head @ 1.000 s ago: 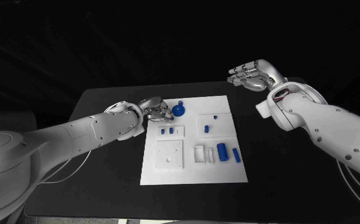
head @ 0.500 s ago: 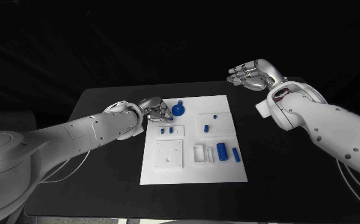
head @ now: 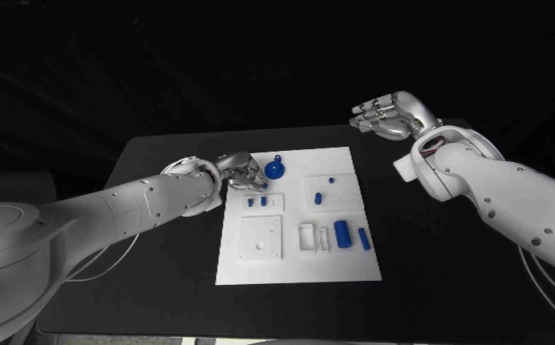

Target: Assemble the parts on the task board

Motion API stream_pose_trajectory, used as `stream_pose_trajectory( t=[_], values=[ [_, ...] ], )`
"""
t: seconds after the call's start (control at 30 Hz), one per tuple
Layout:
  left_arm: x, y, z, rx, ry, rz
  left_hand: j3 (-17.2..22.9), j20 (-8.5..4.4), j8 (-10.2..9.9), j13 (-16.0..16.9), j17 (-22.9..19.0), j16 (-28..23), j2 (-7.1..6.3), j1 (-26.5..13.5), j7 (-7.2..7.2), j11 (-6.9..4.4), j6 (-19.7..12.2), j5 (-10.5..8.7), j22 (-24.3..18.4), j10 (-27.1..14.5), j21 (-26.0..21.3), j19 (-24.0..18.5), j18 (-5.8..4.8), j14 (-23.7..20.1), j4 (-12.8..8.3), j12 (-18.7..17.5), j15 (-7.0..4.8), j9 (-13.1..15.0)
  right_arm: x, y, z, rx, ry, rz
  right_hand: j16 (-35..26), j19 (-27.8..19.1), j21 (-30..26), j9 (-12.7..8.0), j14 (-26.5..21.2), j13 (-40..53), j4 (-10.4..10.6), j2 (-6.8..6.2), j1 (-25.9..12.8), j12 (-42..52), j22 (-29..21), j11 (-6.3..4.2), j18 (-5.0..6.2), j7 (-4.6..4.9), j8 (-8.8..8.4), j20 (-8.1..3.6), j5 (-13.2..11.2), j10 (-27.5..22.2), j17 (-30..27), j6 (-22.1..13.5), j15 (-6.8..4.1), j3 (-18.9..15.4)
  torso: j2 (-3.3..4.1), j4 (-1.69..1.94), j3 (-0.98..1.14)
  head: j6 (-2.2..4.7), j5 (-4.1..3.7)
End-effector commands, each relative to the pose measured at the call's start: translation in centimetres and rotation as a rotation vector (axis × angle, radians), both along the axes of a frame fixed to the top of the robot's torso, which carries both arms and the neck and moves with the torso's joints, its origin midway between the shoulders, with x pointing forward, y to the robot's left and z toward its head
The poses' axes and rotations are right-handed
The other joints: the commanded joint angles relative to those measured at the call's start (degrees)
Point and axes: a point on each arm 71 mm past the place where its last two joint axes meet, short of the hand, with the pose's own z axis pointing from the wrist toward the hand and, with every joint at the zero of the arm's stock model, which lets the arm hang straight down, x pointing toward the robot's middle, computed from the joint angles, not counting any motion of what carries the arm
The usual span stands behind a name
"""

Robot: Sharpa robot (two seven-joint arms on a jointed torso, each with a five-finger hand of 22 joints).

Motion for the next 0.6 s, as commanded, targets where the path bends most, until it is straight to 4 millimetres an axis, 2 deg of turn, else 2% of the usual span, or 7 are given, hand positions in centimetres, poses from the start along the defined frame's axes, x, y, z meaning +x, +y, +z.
stream_pose_trajectory(
  t=[0.03,0.6],
  values=[
    [-0.14,-0.22,-0.32,0.013,0.009,-0.009,-0.2,-0.32,0.0,0.1,0.1,-0.1,0.54,0.0,-0.11,0.03,0.3,-0.23,1.1,0.4,0.2,-0.2,0.06,0.4,0.0,-0.1,-0.12,0.1,-0.06,0.13,0.05,-0.002,-0.009,0.012,-0.3,0.2,-0.4,0.0,0.3,-0.1,0.0,0.03,-0.2,-0.3,-0.1,-0.09,-0.13,-0.10,0.06,0.22,0.3,0.2,0.0,0.3,0.17,-0.2,0.00,-0.02,0.03,0.00,-0.04],
    [-0.11,0.35,-0.41,0.033,0.000,0.003,-0.3,-0.32,0.0,0.1,0.1,-0.1,0.64,0.1,-0.09,0.02,0.3,-0.16,1.1,0.4,0.5,-0.1,0.06,0.4,-0.1,-0.2,-0.12,0.1,-0.06,0.10,0.05,-0.002,-0.008,0.012,-0.3,0.2,-0.4,0.0,0.3,-0.1,0.0,0.04,-0.3,-0.3,-0.1,-0.10,-0.13,-0.10,0.06,0.22,0.3,0.2,0.0,0.3,0.18,-0.3,0.00,0.07,-0.01,-0.21,-0.07]
  ],
)
